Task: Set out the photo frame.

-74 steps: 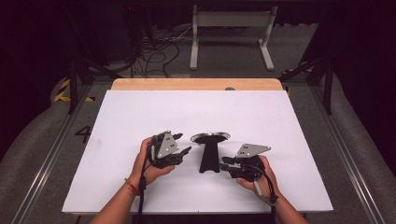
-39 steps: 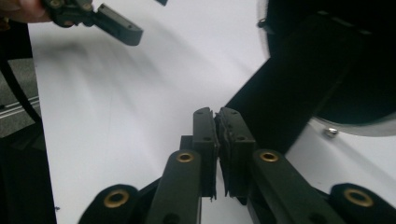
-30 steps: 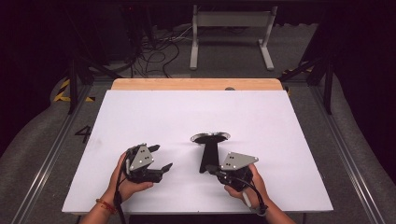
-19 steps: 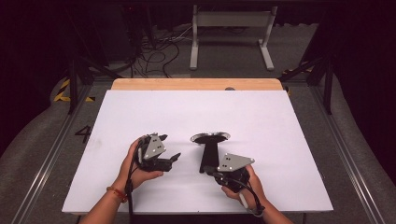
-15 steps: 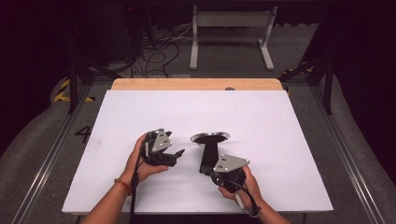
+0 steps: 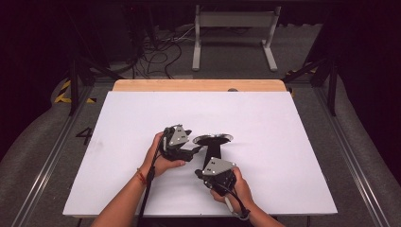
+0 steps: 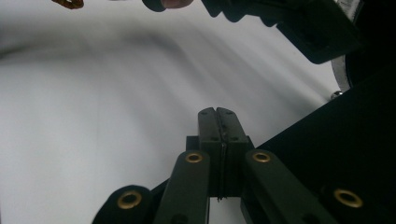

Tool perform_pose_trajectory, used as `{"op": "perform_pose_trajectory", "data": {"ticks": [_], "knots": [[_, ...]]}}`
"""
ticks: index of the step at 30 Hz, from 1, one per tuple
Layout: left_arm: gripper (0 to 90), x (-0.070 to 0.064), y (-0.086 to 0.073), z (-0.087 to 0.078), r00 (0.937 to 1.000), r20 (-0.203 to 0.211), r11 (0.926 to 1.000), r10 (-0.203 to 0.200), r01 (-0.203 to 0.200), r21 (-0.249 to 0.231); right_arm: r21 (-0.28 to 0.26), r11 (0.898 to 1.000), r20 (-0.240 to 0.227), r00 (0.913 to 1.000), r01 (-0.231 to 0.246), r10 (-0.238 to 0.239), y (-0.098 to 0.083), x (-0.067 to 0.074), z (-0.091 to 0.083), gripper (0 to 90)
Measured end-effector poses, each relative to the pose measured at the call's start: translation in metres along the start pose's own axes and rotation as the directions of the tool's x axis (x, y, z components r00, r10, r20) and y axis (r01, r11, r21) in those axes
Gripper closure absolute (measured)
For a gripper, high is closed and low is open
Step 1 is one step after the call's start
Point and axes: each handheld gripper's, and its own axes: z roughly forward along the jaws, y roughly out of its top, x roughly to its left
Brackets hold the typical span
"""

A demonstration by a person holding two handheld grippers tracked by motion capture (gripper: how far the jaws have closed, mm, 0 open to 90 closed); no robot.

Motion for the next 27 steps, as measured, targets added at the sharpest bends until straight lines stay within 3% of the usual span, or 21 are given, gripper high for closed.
{"op": "perform_pose_trajectory", "data": {"ticks": [2,5,9,12,13,17,21,27], "knots": [[41.0,-0.001,0.003,0.004,0.9998,0.004,0.9998,0.020,-0.020,-0.002,0.009,1.000,0.008,1.0000,0.002,-0.002,0.000,0.001,0.003,90.0],[48.6,-0.001,0.004,0.007,0.9994,0.034,0.9998,0.010,-0.009,-0.016,0.012,1.000,0.023,0.9997,0.005,-0.006,0.000,0.003,0.007,90.0],[57.7,-0.004,0.006,0.010,0.9981,0.042,0.9990,0.044,-0.044,0.000,0.007,1.000,0.043,0.9991,0.003,-0.003,0.002,0.005,0.012,90.0],[67.3,-0.007,0.005,0.012,0.9976,0.052,0.9989,0.047,-0.047,-0.002,-0.002,1.000,0.074,0.9973,-0.003,0.003,0.003,0.006,0.015,90.0],[67.6,-0.009,0.005,0.013,0.9976,0.044,0.9985,0.054,-0.054,0.001,-0.011,1.000,0.103,0.9943,-0.026,0.027,0.003,0.007,0.018,89.8],[68.4,-0.011,0.006,0.012,0.9972,0.022,0.9973,0.071,-0.071,0.019,-0.004,1.000,0.125,0.9918,-0.023,0.023,0.005,0.009,0.021,90.0],[71.8,-0.015,0.006,0.011,0.9969,0.002,0.9963,0.078,-0.078,0.035,0.041,0.999,0.161,0.9866,-0.034,0.027,0.003,0.005,0.025,90.0],[74.5,-0.019,0.006,0.009,0.9966,-0.029,0.9958,0.077,-0.076,0.051,0.055,0.994,0.169,0.9822,-0.091,0.081,-0.001,-0.003,0.028,90.0]]}}
